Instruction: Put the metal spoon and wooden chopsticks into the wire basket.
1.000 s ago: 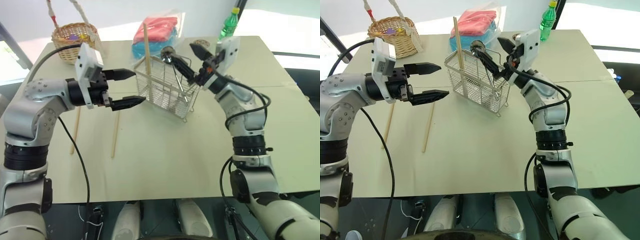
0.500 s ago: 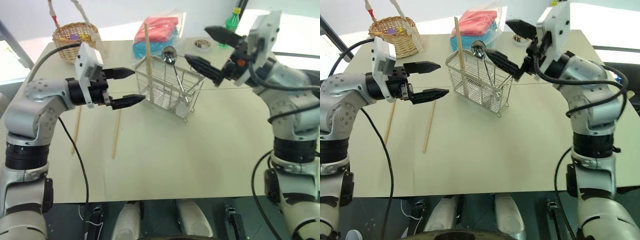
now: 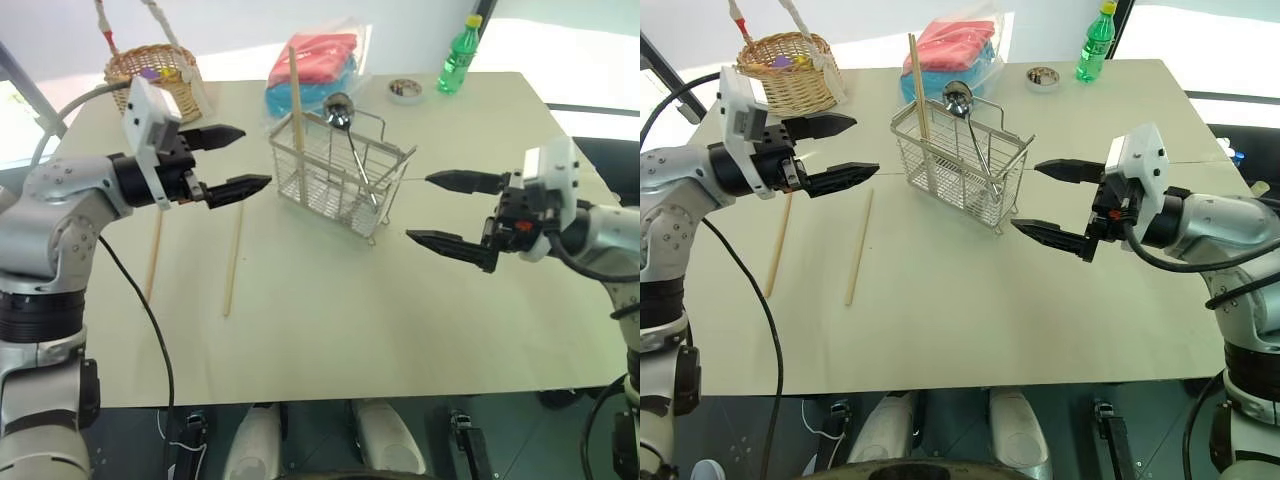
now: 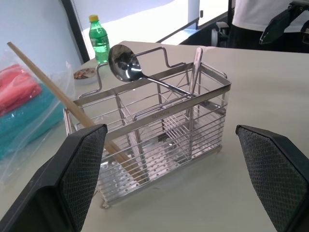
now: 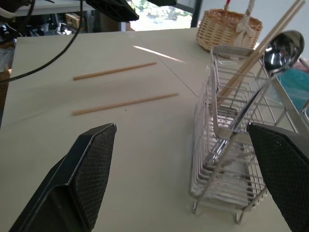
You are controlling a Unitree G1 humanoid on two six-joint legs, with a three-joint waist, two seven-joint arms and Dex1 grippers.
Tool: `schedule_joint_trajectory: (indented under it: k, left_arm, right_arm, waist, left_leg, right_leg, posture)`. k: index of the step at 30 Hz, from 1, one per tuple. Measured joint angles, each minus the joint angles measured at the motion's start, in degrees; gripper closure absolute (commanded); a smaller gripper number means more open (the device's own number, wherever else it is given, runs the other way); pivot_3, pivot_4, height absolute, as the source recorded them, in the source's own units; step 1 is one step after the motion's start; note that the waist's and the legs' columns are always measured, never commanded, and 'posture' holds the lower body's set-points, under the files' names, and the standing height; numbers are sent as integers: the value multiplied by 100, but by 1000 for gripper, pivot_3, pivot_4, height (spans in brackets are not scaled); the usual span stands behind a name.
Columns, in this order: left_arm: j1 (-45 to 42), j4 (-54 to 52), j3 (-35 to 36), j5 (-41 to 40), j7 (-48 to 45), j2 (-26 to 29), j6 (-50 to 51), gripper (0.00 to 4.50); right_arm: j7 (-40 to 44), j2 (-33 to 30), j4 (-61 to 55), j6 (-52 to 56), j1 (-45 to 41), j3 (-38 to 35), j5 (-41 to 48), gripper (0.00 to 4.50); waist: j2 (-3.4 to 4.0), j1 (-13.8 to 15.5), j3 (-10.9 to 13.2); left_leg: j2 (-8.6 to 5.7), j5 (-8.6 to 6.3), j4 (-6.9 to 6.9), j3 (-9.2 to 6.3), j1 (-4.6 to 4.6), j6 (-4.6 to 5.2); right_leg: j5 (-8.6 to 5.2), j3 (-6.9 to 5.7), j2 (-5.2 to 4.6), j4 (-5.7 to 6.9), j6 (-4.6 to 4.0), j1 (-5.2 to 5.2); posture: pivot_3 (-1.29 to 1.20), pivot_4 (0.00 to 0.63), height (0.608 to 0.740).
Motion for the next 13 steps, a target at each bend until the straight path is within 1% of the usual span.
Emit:
schedule_joint_trajectory:
  k: [13]
  left_arm:
    - [3,-66,-52,126,64,-271,-263,0]
  right_arm:
    - [-847,457,247,-39,8,93,-260,42]
  waist:
    - [-2,34,0]
  left_leg:
    - [0,1,-25,-1,0,-1]
  right_leg:
    - [0,-1,-1,-17,0,-3]
  posture:
    - [0,150,740]
